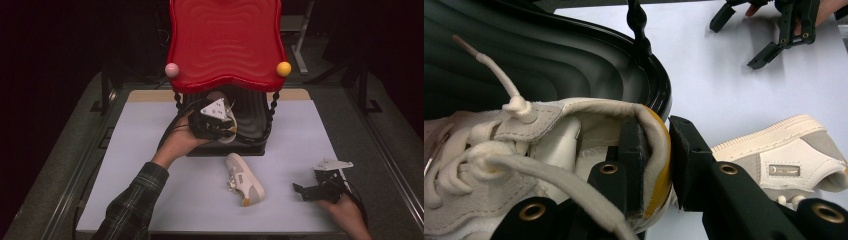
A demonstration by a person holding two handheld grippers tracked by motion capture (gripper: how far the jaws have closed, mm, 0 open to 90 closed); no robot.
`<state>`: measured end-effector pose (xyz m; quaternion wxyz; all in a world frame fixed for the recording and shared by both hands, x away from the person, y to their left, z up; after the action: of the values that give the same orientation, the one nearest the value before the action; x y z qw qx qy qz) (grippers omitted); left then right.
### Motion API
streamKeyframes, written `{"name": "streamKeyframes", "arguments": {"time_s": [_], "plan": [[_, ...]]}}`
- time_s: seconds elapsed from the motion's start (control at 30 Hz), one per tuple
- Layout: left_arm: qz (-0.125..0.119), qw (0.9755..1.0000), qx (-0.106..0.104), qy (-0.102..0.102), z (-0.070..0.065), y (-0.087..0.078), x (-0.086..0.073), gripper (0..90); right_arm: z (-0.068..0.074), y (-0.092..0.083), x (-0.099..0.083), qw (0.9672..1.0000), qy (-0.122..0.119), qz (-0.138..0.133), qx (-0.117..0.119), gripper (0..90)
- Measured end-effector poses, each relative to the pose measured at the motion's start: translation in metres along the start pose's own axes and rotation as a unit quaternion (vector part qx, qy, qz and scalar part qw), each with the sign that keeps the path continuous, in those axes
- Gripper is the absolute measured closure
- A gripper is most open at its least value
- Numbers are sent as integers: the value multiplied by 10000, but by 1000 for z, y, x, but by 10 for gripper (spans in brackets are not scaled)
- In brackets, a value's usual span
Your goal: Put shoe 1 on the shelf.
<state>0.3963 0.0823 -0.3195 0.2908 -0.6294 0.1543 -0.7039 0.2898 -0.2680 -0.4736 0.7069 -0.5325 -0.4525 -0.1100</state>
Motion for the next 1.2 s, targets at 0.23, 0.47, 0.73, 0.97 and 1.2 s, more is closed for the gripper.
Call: {"name": "streamKeyframes", "arguments": {"time_s": [0.23, 0.47, 0.73, 0.97, 1.2], "plan": [[-231, 9995, 23, -236, -1, -5, -1, 668, -1, -4, 5, 9997, 6, 233, -12, 113], [-462, 9978, 346, -336, -22, -20, 13, 653, 0, -6, 3, 9999, -3, 106, 45, 131], [-454, 9975, 177, -518, -42, -15, 6, 806, 0, -6, -2, 9999, 3, -127, 22, 128], [-343, 9959, 267, -798, -42, 8, -22, 898, 0, -6, -2, 9999, -2, -132, 17, 127], [-426, 9936, 534, -897, -34, 11, -30, 899, 0, -6, -2, 9999, 1, -137, 24, 127]]}}
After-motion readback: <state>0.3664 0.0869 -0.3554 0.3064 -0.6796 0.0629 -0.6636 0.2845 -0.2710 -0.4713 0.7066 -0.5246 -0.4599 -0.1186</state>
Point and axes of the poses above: each handheld gripper's, and its own axes: y roughly forward along the jaws, x roughly out of its top, z roughly to its left, the point moved 2 cm from there along y, roughly forward along the jaws, and after that the axes turned 6 degrees about -z, right-handed, at the moved point
